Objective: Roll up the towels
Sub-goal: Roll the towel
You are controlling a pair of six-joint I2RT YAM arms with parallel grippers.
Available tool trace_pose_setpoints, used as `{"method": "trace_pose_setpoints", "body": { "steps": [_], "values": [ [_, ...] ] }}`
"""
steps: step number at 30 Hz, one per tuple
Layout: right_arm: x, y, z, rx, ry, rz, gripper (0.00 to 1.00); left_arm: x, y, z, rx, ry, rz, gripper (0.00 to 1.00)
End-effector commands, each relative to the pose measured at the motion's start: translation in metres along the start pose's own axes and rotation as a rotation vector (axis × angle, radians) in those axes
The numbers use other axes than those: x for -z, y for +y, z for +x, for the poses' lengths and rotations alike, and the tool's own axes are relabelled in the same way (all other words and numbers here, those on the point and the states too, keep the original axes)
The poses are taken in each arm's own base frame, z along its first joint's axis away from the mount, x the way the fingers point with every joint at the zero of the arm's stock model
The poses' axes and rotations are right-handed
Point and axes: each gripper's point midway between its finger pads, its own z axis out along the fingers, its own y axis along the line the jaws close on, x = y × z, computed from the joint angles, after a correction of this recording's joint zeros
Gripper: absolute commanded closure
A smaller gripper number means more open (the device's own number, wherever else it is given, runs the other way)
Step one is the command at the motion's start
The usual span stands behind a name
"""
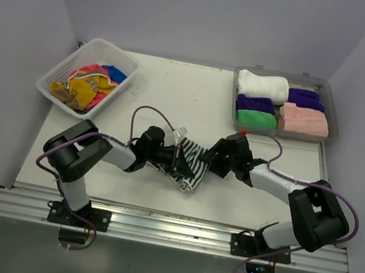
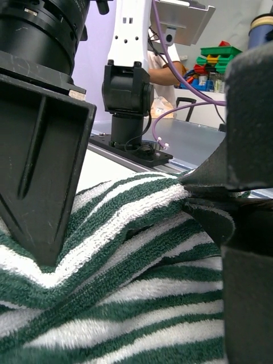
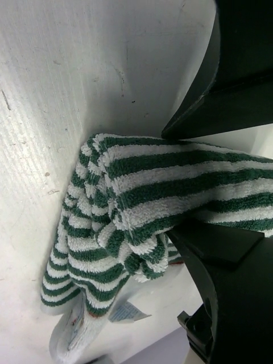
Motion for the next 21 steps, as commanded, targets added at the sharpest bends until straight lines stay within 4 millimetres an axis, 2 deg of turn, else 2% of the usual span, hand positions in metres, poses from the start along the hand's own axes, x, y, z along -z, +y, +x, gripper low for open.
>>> {"method": "trace_pose_setpoints", "body": {
  "steps": [1, 5, 6, 8, 9, 10, 12, 16, 17, 19, 21],
  "values": [
    [-0.007, -0.014, 0.002, 0.014, 0.0, 0.086, 0.41, 0.004, -0.01, -0.001, -0.027, 0.001, 0.053, 1.0],
    [-0.012, -0.014, 0.005, 0.031, 0.009, 0.112, 0.59, 0.007, -0.01, -0.001, -0.025, 0.002, 0.056, 1.0],
    [-0.012, -0.019, 0.006, 0.035, 0.011, 0.136, 0.71, 0.008, -0.011, 0.0, -0.027, 0.005, 0.053, 0.99],
    [-0.012, -0.018, 0.005, 0.039, 0.012, 0.15, 0.81, 0.009, -0.009, -0.001, -0.053, 0.002, 0.037, 0.89],
    [-0.011, -0.022, 0.007, 0.039, 0.022, 0.173, 0.91, 0.013, -0.007, 0.002, -0.047, 0.009, 0.007, 0.79],
    [-0.01, -0.019, 0.006, 0.041, 0.023, 0.174, 0.94, 0.014, -0.008, -0.001, -0.063, 0.004, -0.012, 0.73],
    [-0.007, -0.028, 0.005, 0.047, 0.023, 0.224, 1.0, 0.023, -0.003, -0.002, -0.102, -0.007, -0.092, 0.57],
    [-0.002, -0.031, 0.0, 0.056, 0.015, 0.282, 1.0, 0.041, -0.01, -0.017, -0.198, -0.06, -0.215, 0.27],
    [-0.001, -0.032, -0.001, 0.058, 0.008, 0.292, 1.0, 0.045, -0.008, -0.025, -0.232, -0.095, -0.265, 0.26],
    [0.001, -0.036, -0.002, 0.058, 0.007, 0.317, 1.0, 0.055, -0.015, -0.03, -0.243, -0.118, -0.299, 0.26],
    [0.002, -0.039, -0.002, 0.054, 0.006, 0.339, 1.0, 0.058, -0.027, -0.034, -0.251, -0.143, -0.282, 0.35]
  ]
}}
